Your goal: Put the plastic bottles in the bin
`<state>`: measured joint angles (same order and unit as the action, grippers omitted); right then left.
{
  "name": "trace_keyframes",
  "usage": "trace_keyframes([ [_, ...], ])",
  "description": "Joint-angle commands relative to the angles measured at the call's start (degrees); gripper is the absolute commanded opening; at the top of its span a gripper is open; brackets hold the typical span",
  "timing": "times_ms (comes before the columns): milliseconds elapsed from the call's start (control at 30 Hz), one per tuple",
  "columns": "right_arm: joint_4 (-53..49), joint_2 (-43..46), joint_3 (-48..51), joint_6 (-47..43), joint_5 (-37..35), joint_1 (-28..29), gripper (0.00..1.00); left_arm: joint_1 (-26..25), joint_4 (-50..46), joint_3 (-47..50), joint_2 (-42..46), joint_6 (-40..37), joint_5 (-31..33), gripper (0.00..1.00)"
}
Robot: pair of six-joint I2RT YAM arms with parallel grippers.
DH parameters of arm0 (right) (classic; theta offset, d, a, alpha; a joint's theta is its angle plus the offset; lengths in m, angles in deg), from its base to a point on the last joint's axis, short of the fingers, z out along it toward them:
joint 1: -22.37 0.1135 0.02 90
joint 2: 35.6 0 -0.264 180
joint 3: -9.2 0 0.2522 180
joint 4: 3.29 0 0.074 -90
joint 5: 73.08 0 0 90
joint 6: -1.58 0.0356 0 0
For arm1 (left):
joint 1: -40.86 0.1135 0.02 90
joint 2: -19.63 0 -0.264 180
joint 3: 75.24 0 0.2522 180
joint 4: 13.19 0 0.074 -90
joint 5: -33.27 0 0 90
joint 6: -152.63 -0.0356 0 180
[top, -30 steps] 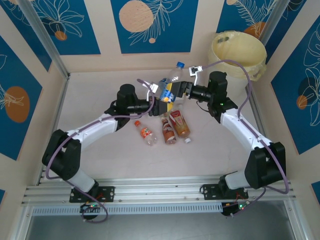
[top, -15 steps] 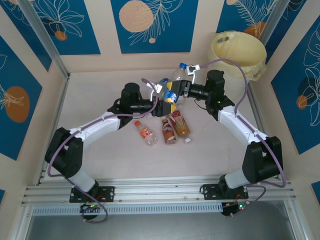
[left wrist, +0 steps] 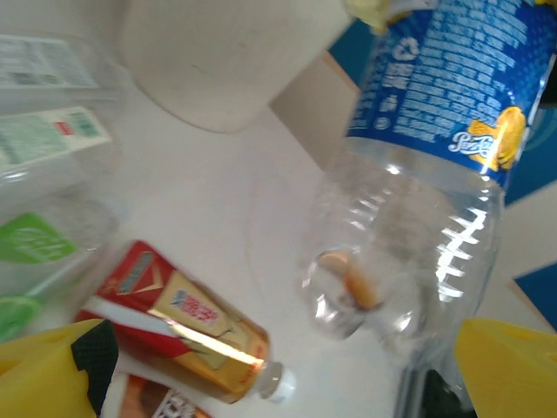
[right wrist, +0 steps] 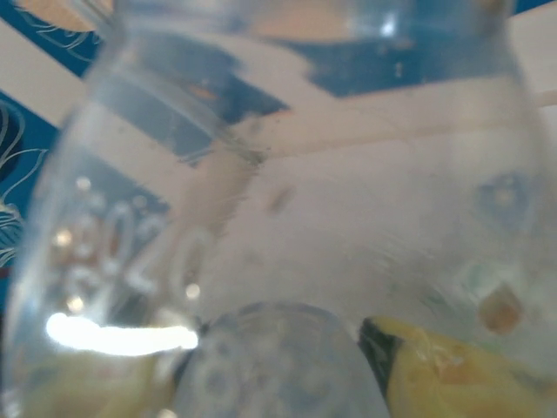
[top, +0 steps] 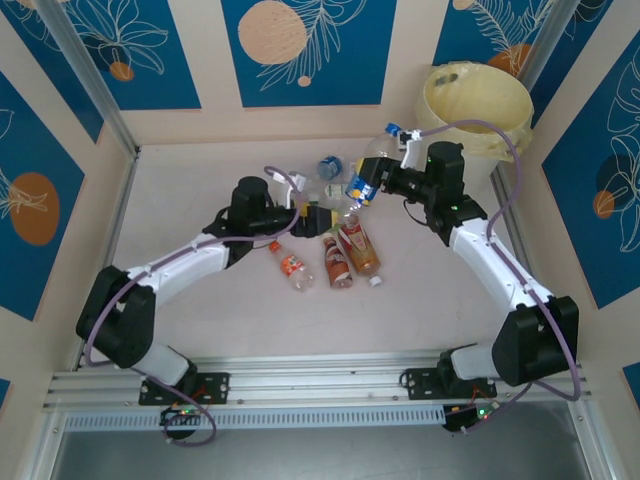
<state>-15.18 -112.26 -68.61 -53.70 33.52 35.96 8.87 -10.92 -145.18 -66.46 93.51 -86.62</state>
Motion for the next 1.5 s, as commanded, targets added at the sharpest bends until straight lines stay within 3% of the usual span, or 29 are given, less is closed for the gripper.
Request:
trace_keyframes([
  [0,-4.65,2.95,0.64,0.16,-5.78,-2.67,0.40,0.80,0.28,2.70,3.61,-2.12,10.27,1.00],
  [400,-2.80,11.93,5.65,5.75,-14.60,-13.47,0.39,1.11,0.05,9.29,9.71,-0.55,30.53,1.00],
  [533,6.14,14.80,8.32,7.86,-18.26,-14.94,0.39,1.25,-0.91,9.42,9.58,1.13,32.25,1.00],
  [633,13.76,14.74,8.28,4.34,-22.33,-14.82,0.38,1.26,0.60,10.19,9.59,0.02,31.17,1.00],
  [733,14.30,12.15,4.67,-0.72,-29.78,-14.90,0.38,1.25,0.95,10.72,9.85,-0.54,30.42,1.00],
  [900,11.61,4.41,-5.24,-9.60,-30.49,-14.46,0.38,1.34,0.38,11.89,11.01,-1.10,31.14,1.00],
  [1067,12.54,-2.87,-14.40,-19.27,-40.63,-13.33,0.39,1.28,1.27,13.20,11.75,-1.56,31.97,1.00],
  [1300,16.81,-8.90,-22.12,-19.63,-43.24,-13.92,0.39,1.29,1.49,14.16,12.63,-2.22,31.80,1.00],
  [1467,15.30,-12.17,-26.94,-13.90,-42.60,-15.58,0.38,1.38,1.94,15.09,13.07,-2.14,32.42,1.00],
])
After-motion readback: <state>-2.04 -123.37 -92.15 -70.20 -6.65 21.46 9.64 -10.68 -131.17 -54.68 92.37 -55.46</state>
